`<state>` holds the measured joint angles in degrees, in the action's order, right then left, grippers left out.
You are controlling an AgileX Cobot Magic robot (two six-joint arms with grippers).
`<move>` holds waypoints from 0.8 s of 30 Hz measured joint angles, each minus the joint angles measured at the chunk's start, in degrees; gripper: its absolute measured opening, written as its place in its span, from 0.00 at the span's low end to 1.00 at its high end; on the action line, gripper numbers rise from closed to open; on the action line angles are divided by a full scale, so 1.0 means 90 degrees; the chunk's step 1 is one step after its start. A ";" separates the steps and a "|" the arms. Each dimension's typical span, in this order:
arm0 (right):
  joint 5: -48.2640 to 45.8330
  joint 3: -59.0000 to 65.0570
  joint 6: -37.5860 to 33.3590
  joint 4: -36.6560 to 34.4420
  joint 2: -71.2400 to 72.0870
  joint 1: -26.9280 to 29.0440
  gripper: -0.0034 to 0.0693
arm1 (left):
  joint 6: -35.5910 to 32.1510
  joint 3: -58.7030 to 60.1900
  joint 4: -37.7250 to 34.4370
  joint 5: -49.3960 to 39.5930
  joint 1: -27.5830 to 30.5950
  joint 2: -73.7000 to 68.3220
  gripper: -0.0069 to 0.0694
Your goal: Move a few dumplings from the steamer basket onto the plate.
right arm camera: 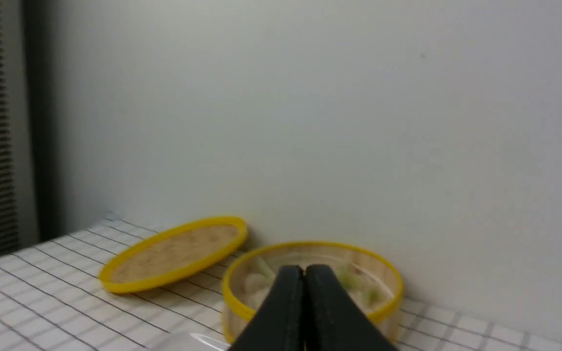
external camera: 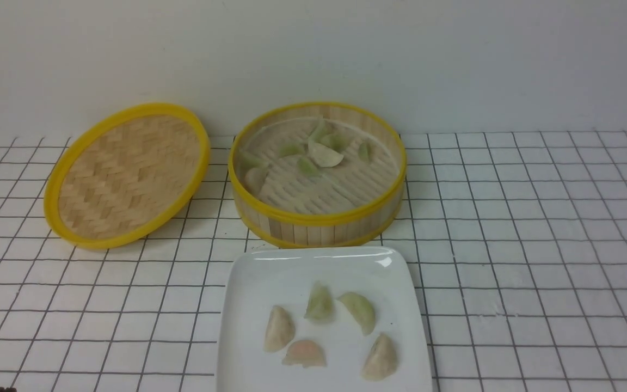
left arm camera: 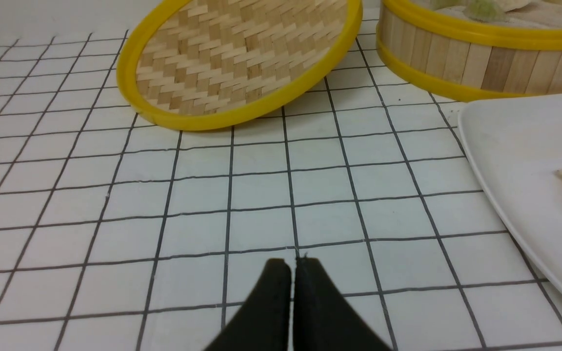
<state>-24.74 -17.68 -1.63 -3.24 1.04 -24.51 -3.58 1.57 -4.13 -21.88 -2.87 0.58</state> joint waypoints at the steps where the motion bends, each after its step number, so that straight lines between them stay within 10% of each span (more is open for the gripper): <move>1: -0.0008 0.0172 0.0000 0.0026 0.0000 0.0282 0.03 | 0.0000 0.0000 0.0000 0.0000 0.0000 0.0000 0.08; 9: -0.0127 0.2030 -0.0012 0.0045 -0.0008 0.2443 0.03 | 0.0000 0.0000 -0.0005 -0.0006 0.0000 0.0000 0.08; 24: 0.0235 0.2088 0.0052 0.0027 -0.0014 0.2532 0.03 | 0.0000 0.0000 -0.0005 -0.0006 0.0000 0.0000 0.08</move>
